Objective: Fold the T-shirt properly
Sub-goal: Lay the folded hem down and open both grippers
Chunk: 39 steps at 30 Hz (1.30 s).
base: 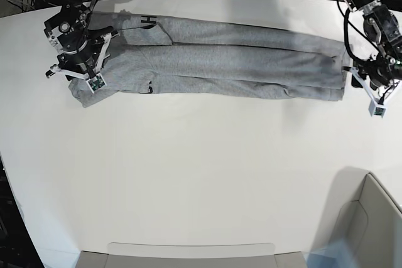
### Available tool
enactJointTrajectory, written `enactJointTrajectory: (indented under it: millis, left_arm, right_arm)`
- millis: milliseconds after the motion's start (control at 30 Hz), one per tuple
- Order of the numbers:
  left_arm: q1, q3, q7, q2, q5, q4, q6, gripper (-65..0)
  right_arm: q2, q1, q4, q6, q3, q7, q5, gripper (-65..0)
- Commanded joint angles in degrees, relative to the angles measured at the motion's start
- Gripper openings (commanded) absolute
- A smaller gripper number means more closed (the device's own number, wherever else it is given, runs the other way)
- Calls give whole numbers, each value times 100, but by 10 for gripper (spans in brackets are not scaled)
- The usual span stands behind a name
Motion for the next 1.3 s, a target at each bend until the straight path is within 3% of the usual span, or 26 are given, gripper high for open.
enactJointTrajectory:
  millis: [0,333,533,733,1067,1267]
  left_arm:
    - [-79,-23,4,-27,-8,201,14,-325]
    - [-246,-40,4,606,27,201,14,-325]
    - [-237,-67,-89,571,53,-204,14,-325]
    - [-237,-67,-300,606,713,-230,14,-325]
    - [-35,-67,-555,641,713,-292,14,-325]
    - [-79,-67,-845,676,669,-1496,14,-325]
  right_arm:
    - [30,45,112,89,2,48,5,-405]
    - [30,45,112,89,11,48,5,-405]
    - [74,45,112,89,20,48,5,-405]
    - [74,45,112,89,20,48,-4,-405]
    - [74,45,112,89,11,48,-13,-405]
    - [83,45,112,89,11,48,-13,-405]
